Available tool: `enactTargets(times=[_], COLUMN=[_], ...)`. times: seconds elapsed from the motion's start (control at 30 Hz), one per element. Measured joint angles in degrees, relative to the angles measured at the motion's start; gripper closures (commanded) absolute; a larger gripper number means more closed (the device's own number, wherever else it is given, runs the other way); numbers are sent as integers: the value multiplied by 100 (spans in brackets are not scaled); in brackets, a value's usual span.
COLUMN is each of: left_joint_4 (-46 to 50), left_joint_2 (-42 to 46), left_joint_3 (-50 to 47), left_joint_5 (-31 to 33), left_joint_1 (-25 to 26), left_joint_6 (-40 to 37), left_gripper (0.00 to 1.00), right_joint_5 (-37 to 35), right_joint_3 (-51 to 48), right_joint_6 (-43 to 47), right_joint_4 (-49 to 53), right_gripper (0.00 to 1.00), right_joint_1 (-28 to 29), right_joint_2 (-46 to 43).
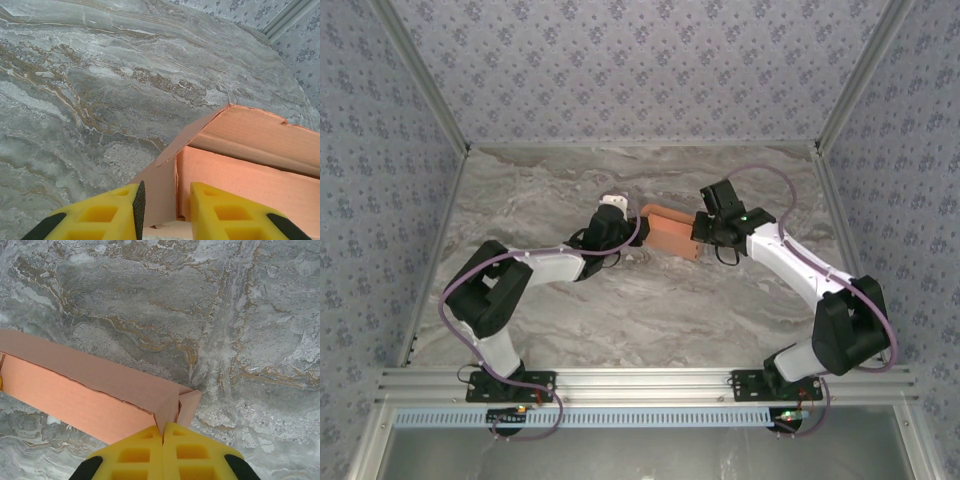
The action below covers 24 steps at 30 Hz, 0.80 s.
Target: Fold the paper box
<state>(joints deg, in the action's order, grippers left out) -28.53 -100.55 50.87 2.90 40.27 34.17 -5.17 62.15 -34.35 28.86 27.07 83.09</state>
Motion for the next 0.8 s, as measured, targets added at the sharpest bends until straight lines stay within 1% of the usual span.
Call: enactTargets(times=[0.23, 0.8], left_joint_4=[9, 107], left_joint_2=[0, 0], left_joint_3=[9, 59], left_joint_5=[22, 107], left_joint_1=[-2, 2], left_joint_6=[0, 2], left_gripper=[71, 71], right_joint_5=[-17, -20], right_joint_3=[-116, -4], right_joint_6=[-146, -476], right_joint_4=[-181, -164], right_gripper=[92, 93], right_joint_1=[0, -4], right_joint_2=[61, 173])
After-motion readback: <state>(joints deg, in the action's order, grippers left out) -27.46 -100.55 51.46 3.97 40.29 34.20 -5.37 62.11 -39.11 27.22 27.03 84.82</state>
